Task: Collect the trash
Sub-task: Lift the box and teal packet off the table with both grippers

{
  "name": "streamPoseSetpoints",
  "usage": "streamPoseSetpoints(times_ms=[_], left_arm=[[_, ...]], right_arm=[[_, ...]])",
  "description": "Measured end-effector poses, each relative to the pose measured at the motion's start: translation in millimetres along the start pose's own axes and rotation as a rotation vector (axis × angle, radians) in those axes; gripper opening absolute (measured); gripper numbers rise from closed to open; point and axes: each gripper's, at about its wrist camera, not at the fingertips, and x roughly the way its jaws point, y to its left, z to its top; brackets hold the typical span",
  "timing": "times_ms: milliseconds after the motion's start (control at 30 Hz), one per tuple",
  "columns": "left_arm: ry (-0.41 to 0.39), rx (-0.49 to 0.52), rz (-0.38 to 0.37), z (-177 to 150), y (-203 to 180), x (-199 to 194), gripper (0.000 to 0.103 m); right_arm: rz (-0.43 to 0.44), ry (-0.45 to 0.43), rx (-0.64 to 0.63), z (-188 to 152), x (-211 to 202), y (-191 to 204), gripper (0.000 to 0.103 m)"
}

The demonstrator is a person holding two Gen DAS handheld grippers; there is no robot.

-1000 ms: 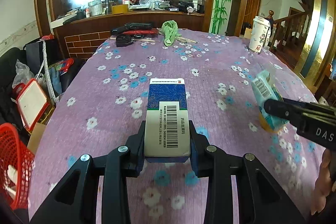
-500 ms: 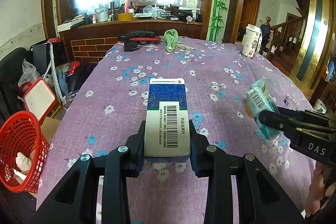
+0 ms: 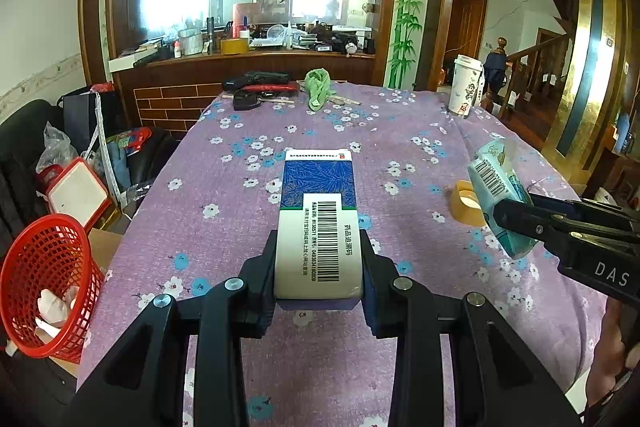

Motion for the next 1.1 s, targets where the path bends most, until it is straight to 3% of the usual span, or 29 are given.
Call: streamPoseSetpoints(times_ms=[467, 1100], left_arm=[[-0.03, 0.0, -0.003, -1, 2, -19, 0.033], [-0.046, -0.049, 0.018, -5, 25, -28, 0.033]], right_arm=[[0.004, -0.018, -0.013, -1, -14, 6, 0.036], [0.027, 0.025, -0.047, -2, 4, 27, 0.036]])
